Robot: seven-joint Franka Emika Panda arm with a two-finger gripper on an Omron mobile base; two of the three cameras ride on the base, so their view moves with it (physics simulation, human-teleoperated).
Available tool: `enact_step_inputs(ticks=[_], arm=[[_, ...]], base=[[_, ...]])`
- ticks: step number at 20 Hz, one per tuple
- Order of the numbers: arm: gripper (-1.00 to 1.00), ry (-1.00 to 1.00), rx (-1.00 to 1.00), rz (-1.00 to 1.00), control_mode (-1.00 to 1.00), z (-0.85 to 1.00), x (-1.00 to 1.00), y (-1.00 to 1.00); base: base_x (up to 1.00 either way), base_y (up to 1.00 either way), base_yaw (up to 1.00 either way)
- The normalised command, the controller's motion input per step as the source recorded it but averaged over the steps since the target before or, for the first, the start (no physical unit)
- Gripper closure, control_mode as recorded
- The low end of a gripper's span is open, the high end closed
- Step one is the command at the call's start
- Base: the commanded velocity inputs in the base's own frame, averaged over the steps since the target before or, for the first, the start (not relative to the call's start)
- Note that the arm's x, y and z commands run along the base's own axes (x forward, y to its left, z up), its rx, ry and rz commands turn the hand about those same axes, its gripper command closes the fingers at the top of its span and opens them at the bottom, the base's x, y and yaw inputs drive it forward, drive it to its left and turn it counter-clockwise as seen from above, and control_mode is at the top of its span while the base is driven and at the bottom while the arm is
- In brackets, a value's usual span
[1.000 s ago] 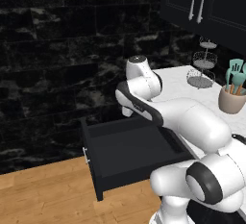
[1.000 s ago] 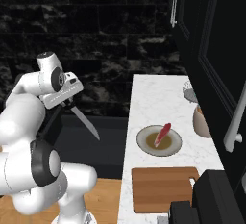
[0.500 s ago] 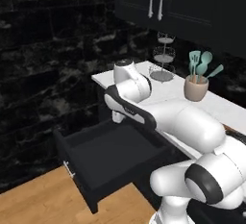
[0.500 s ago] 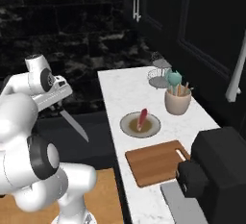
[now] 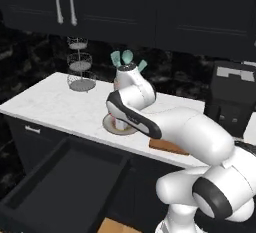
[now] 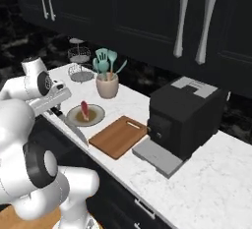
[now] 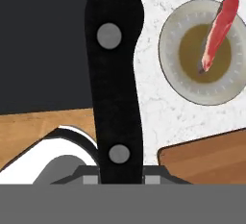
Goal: Pick up the knife from the drawer and place it on the cutting board. Then place the meat from the plate to the cutting board.
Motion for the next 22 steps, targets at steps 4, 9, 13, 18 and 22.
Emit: enact_step_inputs(ticks=[4, 9, 13, 18, 22], arm=[[1.0, 0.0, 0.0, 0.0, 1.0, 0.0, 0.0, 0.0], [1.0, 0.0, 0.0, 0.0, 1.0, 0.0, 0.0, 0.0], [1.0, 0.01, 0.0, 0.0, -1.0, 0.0, 0.09, -0.02], [1.0, 0.23, 0.0, -0.08, -1.0, -0.11, 0.56, -0.46], [1.0, 0.18, -0.03, 0.01, -1.0, -0.59, 0.46, -0.29]], base=[[0.0, 0.31, -0.7], [0.18, 0.35, -0.24], [0.08, 0.0, 0.0], [0.0, 0.0, 0.0], [0.0, 0.0, 0.0]])
